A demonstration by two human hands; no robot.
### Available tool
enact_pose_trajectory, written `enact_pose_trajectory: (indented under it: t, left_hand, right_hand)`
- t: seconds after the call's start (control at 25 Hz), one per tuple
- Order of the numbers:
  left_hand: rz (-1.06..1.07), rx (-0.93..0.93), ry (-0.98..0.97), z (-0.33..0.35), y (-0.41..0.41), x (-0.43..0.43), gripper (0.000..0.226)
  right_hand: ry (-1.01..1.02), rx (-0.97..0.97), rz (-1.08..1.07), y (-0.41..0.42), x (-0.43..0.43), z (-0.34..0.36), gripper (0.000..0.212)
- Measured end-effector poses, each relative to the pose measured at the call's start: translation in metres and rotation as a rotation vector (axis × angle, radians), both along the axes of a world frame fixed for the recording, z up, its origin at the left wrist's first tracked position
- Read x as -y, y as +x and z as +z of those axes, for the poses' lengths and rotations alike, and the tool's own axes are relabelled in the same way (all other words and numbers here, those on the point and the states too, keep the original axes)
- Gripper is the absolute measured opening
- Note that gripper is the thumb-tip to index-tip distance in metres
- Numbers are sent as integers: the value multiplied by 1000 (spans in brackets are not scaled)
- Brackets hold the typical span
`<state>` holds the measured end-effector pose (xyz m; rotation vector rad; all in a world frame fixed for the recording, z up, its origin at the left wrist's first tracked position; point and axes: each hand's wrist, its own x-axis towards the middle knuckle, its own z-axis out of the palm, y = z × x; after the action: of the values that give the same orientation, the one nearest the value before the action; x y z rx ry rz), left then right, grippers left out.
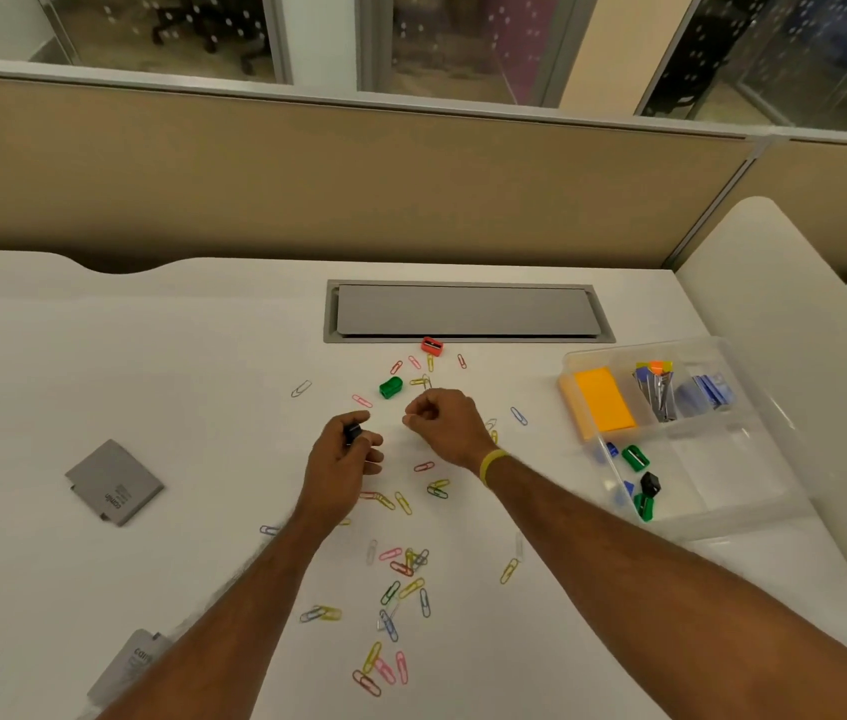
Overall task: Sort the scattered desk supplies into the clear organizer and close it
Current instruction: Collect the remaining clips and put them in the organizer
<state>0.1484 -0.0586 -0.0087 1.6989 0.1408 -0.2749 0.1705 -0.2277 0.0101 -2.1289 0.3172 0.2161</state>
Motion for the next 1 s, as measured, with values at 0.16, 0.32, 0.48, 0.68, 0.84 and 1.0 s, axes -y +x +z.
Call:
enact_pose_trajectory:
  t: [0.16,0.32,0.48,0.68,0.84,1.0]
  left_hand:
    - [53,-48,-32,-5,12,-8,25]
    - [50,-72,-28,-9,19,-9,27]
    - [57,-78,-29,-10,25,-4,28]
    - [203,-147,-156,-5,34,12,31]
    - [412,-380,-628,4,36,21,29]
    - [382,-408,-577,10,36,25,26]
  right_hand:
    - [-470,45,269,45,-3,-12,38]
    - [-622,29,402,70,-10,-19,46]
    - [-580,90,387,71,-10,-17,31]
    - [47,69,178,47,-20,-2,31]
    - [-22,139,253,26,-28,2,27]
    - [-8,173,335,23,-24,3,28]
